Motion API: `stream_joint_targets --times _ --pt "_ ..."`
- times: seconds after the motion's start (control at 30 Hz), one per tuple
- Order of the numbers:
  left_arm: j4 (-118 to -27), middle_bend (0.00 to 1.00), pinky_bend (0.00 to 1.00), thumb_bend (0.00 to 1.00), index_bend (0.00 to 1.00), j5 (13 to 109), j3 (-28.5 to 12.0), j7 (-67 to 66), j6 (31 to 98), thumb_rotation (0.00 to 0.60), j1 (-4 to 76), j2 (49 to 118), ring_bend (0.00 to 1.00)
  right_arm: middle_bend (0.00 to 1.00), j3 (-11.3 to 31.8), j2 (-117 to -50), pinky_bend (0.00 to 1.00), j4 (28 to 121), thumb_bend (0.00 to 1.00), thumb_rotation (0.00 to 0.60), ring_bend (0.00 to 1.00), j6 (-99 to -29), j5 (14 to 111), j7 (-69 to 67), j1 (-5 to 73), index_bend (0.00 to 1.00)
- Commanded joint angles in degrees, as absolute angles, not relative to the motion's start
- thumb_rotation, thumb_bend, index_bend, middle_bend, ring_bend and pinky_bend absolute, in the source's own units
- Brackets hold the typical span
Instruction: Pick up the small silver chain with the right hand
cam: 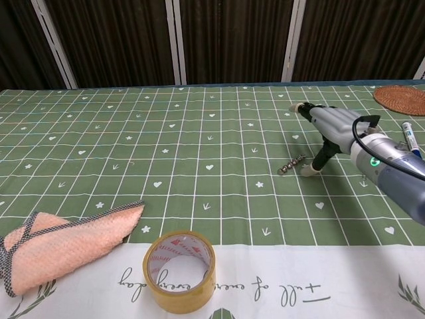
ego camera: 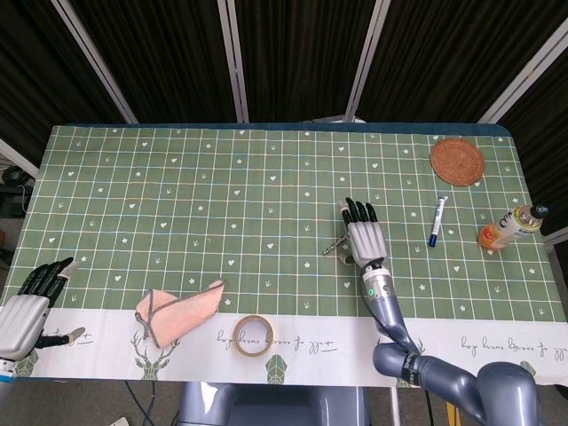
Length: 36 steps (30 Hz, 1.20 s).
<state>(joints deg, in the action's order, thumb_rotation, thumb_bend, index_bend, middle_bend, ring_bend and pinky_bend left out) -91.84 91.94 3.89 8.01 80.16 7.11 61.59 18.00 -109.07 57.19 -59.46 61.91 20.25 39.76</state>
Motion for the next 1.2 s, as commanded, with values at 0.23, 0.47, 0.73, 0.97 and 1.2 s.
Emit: stream_joint_targets --times 0.23,0.47,0.73,0.97,1.2 --pt "-92.1 0.00 0.00 0.05 0.00 92.0 4.0 8.5 79.9 0.600 7.2 61.5 0.00 0.00 18.4 -111.2 0.00 55.5 0.03 0.600 0.00 -59.0 61.8 20.2 41.1 0.00" --pt "-92.0 0.00 0.00 0.05 0.00 91.9 3.9 9.4 80.0 0.600 7.2 61.2 0.00 0.00 18.8 -112.9 0.00 52.6 0.05 0.600 0.00 -58.3 61.6 19.5 42.0 0.00" --pt "-92.1 0.00 0.00 0.05 0.00 91.5 3.9 9.7 79.6 0.600 7.3 61.1 0.00 0.00 19.7 -114.7 0.00 50.0 0.05 0.600 0.00 -57.8 61.4 18.6 43.3 0.00" --pt "-92.3 0.00 0.00 0.05 0.00 91.4 4.1 9.5 79.3 0.600 7.3 61.0 0.00 0.00 20.2 -116.7 0.00 46.6 0.05 0.600 0.00 -58.4 62.6 17.1 44.8 0.00" --pt "-92.4 0.00 0.00 0.05 0.00 91.3 4.1 9.4 79.3 0.600 7.2 60.9 0.00 0.00 20.8 -117.9 0.00 44.8 0.05 0.600 0.00 -58.5 62.6 16.1 45.3 0.00"
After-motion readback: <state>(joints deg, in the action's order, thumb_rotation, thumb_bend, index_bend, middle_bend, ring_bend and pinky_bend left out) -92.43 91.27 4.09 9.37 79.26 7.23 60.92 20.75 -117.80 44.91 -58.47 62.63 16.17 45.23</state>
